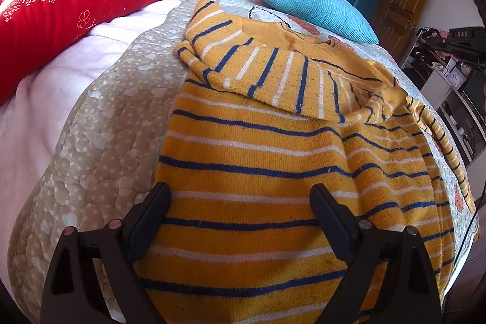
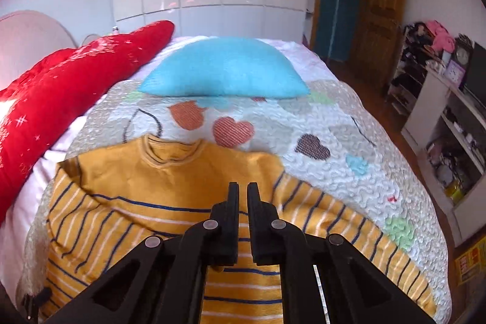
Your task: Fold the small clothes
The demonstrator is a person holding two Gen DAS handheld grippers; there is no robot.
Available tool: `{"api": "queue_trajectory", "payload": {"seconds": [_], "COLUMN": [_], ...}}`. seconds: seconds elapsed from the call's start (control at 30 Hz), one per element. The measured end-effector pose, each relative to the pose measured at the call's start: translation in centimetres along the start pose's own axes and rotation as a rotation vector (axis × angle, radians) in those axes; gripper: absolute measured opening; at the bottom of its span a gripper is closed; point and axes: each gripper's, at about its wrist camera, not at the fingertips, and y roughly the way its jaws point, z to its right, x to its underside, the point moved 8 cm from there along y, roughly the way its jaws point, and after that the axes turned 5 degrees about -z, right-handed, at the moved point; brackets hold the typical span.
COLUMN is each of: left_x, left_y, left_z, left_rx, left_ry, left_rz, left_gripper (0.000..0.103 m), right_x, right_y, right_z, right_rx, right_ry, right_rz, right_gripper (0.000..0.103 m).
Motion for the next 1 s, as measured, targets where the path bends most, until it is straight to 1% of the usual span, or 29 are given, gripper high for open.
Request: {"api": "queue_trajectory", "payload": {"seconds": [0.07, 0.1, 0.17, 0.2, 0.23, 0.27, 0.33, 0.43, 0.47, 0.5, 0.57, 0.6, 0.63, 0.67, 0.7, 0.73, 0.77, 0.8, 0.83, 0.9, 0.97, 1.0], "left_x": [0.0, 0.0, -0.1, -0.1, -0.1, -0.1, 0.0, -0.1, 0.0, 0.0, 0.0, -0.1, -0.1, -0.1, -0.1, -0.1, -0.1, -0.1, -0.1, -0.1, -0.1, -0.1], "left_y": [0.0, 0.0, 0.0, 0.0, 0.0, 0.1, 0.1, 0.1, 0.1, 0.1, 0.1, 0.1, 0.1, 0.1, 0.1, 0.1, 0.1, 0.1, 0.1, 0.1, 0.1, 0.1], "left_z": [0.0, 0.1, 0.0, 0.0, 0.0, 0.0, 0.0, 0.0, 0.0, 0.1, 0.1, 0.1, 0.1, 0.1, 0.1, 0.2, 0.1, 0.1, 0.1, 0.1, 0.1, 0.1], "left_rx": [-0.003, -0.003, -0.002, -0.002, -0.003, -0.005, -0.009, -0.004, -0.003, -0.003, -0.005, -0.004, -0.004, -0.004, -0.004, -0.003, -0.003, -0.003, -0.004, -0.004, -0.003, -0.003], "left_ry": [0.0, -0.001, 0.0, 0.001, 0.001, 0.003, 0.005, 0.0, -0.002, -0.003, -0.003, -0.004, -0.004, -0.004, -0.004, -0.004, -0.003, -0.003, -0.003, -0.002, -0.003, -0.003], "left_rz": [0.0, 0.0, -0.001, -0.001, -0.001, -0.002, -0.003, -0.001, 0.0, 0.0, 0.0, 0.0, 0.001, 0.001, 0.001, 0.001, 0.001, 0.0, 0.0, 0.0, 0.0, 0.0], "left_gripper": [0.092, 0.092, 0.092, 0.092, 0.092, 0.092, 0.092, 0.092, 0.092, 0.092, 0.092, 0.092, 0.092, 0.092, 0.092, 0.092, 0.092, 0.092, 0.092, 0.092, 0.092, 0.092], "right_x": [1.7, 2.6, 3.9, 4.4, 4.8, 5.1, 5.9, 7.1, 7.5, 7.9, 8.6, 8.9, 9.2, 9.6, 9.8, 9.9, 9.7, 9.4, 8.8, 7.1, 5.0, 4.0], "right_y": [2.7, 3.7, 4.4, 4.5, 4.9, 5.3, 6.1, 7.0, 7.4, 7.8, 8.4, 8.5, 8.6, 8.6, 8.5, 8.2, 7.6, 6.9, 6.2, 4.9, 3.9, 3.9], "right_z": [2.0, 2.5, 2.1, 1.6, 0.9, 0.2, -1.3, -3.3, -3.9, -4.3, -5.2, -5.7, -6.2, -6.7, -7.2, -7.6, -8.0, -8.2, -8.3, -8.1, -7.3, -6.6], "right_rx": [0.009, -0.016, -0.118, -0.177, -0.222, -0.247, -0.258, -0.26, -0.267, -0.276, -0.293, -0.297, -0.295, -0.289, -0.269, -0.247, -0.25, -0.262, -0.256, -0.226, -0.19, -0.168], "right_ry": [0.049, 0.072, 0.118, 0.137, 0.15, 0.151, 0.117, 0.056, 0.046, 0.04, 0.028, 0.017, 0.0, -0.03, -0.073, -0.115, -0.131, -0.141, -0.153, -0.174, -0.159, -0.139], "right_rz": [-0.079, -0.118, -0.15, -0.165, -0.187, -0.208, -0.235, -0.26, -0.274, -0.287, -0.309, -0.315, -0.32, -0.328, -0.33, -0.322, -0.307, -0.292, -0.271, -0.209, -0.151, -0.136], "right_gripper": [0.007, 0.007, 0.008, 0.009, 0.017, 0.025, 0.029, 0.03, 0.032, 0.034, 0.046, 0.046, 0.046, 0.037, 0.023, 0.012, 0.01, 0.01, 0.009, 0.009, 0.009, 0.009]}}
